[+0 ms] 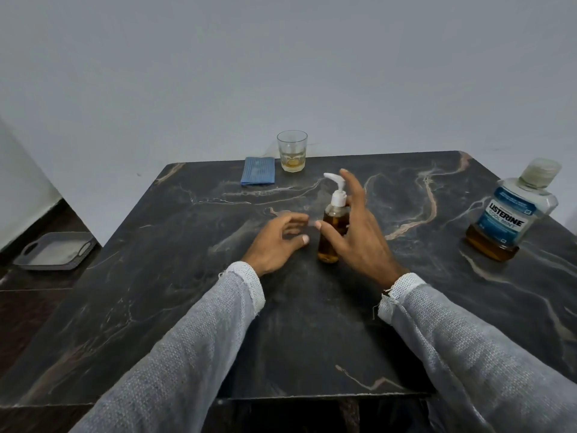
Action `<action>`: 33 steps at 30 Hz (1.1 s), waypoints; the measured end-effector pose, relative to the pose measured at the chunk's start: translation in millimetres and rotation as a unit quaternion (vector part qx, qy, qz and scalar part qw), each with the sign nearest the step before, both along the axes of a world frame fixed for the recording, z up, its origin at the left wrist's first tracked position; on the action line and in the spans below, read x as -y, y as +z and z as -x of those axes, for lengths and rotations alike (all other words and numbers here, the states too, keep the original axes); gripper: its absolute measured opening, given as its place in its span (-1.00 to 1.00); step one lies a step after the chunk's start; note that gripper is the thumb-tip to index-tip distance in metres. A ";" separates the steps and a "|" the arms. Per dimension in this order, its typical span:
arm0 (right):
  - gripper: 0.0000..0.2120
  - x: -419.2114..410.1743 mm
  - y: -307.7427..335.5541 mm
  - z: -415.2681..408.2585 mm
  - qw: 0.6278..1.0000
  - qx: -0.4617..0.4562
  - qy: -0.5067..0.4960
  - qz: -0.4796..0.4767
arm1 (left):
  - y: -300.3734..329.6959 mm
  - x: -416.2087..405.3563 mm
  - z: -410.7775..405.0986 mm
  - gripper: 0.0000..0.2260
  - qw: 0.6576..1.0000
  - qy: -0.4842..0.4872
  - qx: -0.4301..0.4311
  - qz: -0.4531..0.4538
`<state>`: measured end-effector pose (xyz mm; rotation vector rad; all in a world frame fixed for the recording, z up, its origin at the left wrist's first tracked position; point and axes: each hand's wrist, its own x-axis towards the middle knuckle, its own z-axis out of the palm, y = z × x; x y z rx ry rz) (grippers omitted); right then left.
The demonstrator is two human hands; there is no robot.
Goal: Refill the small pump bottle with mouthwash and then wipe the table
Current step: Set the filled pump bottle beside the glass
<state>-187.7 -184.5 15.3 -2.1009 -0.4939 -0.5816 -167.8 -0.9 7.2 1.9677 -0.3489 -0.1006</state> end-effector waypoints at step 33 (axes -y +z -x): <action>-0.15 50.1 12.7 -141.6 0.997 0.006 -0.067 0.047 | -1.4 37.7 -257.7 -0.20 0.970 0.228 0.056 0.060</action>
